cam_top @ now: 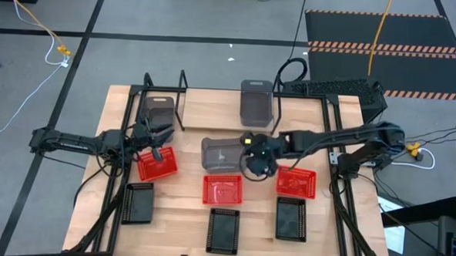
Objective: Stack baskets on shelf by color
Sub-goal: Stack the bottom transparent black bin on top of the transparent black bin on the shelf
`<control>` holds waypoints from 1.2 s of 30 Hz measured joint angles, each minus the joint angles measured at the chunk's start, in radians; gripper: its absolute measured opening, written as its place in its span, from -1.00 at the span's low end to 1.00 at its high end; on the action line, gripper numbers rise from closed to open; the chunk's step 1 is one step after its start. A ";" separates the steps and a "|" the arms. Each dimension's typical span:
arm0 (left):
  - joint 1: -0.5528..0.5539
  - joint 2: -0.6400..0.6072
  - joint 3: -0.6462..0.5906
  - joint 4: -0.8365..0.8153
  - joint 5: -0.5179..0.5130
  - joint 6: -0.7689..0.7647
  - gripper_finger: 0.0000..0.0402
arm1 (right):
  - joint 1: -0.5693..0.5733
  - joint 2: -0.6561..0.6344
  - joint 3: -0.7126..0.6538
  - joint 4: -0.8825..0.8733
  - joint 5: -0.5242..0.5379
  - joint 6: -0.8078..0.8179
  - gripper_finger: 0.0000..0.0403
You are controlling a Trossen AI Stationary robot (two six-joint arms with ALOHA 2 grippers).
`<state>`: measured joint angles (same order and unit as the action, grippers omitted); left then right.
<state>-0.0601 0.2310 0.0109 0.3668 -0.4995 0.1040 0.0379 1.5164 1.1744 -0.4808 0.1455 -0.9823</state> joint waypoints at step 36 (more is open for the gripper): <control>0.000 0.005 0.000 0.002 0.000 0.007 -0.47 | -0.096 0.251 -0.082 0.084 0.114 -0.463 -0.57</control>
<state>-0.0601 0.2359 0.0105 0.3683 -0.4997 0.1114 -0.0578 1.7679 1.0920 -0.3969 0.2590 -1.4453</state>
